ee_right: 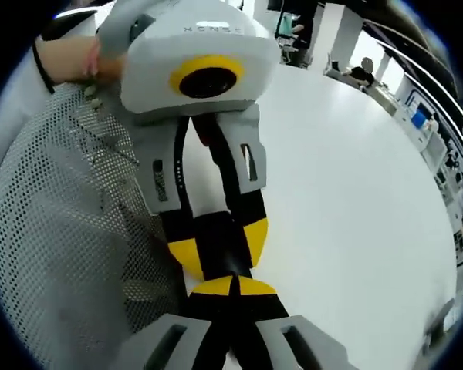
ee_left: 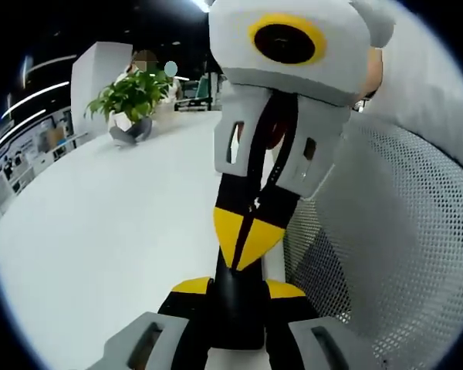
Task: Press the specified remote control buttons in sequence, fully releasing each button before pressing the next.
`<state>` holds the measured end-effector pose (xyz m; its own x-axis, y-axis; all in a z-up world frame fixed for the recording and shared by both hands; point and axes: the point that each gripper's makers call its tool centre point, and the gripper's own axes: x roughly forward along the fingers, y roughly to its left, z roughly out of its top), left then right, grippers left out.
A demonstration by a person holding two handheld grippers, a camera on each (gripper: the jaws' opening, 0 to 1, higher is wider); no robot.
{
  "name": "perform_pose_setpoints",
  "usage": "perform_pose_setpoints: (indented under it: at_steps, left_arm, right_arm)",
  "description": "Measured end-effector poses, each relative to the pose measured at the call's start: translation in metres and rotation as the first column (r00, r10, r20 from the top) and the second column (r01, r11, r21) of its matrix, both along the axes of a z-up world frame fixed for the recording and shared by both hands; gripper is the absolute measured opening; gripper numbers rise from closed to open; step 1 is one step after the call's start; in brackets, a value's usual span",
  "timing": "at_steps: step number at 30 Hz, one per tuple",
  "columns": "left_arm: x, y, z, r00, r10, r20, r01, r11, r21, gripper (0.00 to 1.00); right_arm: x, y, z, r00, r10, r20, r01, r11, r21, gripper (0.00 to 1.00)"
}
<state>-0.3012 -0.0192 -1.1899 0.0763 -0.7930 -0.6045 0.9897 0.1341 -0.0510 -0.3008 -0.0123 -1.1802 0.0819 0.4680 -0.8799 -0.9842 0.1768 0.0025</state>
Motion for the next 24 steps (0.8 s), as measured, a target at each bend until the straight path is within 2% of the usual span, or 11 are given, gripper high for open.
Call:
perform_pose_setpoints:
  at_steps: [3, 6, 12, 16, 20, 22, 24]
  left_arm:
    - [0.0003, 0.0000, -0.0003, 1.000, 0.001, 0.000, -0.001, 1.000, 0.000, 0.24]
    - [0.0002, 0.0001, -0.0006, 1.000, -0.001, 0.002, 0.001, 1.000, 0.003, 0.24]
    - [0.0004, 0.0000, -0.0009, 1.000, -0.003, 0.003, 0.003, 1.000, 0.005, 0.24]
    - [0.0003, -0.0002, -0.0007, 1.000, -0.006, 0.005, 0.006, 1.000, 0.007, 0.24]
    - [0.0003, -0.0003, -0.0007, 1.000, -0.009, 0.013, 0.009, 1.000, 0.013, 0.24]
    - [-0.0010, -0.0011, -0.0002, 0.999, -0.013, 0.032, 0.012, 1.000, 0.024, 0.24]
    - [-0.0008, -0.0003, -0.0001, 0.999, -0.017, 0.035, 0.016, 0.999, 0.032, 0.24]
  right_arm:
    - [-0.0036, 0.0038, 0.0006, 0.998, 0.055, 0.017, -0.055, 0.999, -0.002, 0.00]
    - [-0.0062, 0.0073, -0.0005, 0.998, 0.061, 0.012, -0.061, 0.998, -0.001, 0.00]
    - [-0.0046, 0.0069, -0.0025, 0.996, 0.085, 0.028, -0.084, 0.996, -0.042, 0.00]
    - [-0.0027, 0.0067, -0.0023, 0.998, 0.069, 0.010, -0.069, 0.996, -0.050, 0.00]
    - [-0.0039, 0.0051, -0.0026, 0.998, 0.065, 0.022, -0.064, 0.998, -0.027, 0.00]
    - [-0.0048, 0.0062, -0.0018, 0.989, 0.131, 0.063, -0.131, 0.991, 0.002, 0.00]
    - [-0.0048, 0.0042, -0.0016, 0.991, 0.125, 0.043, -0.125, 0.992, 0.015, 0.00]
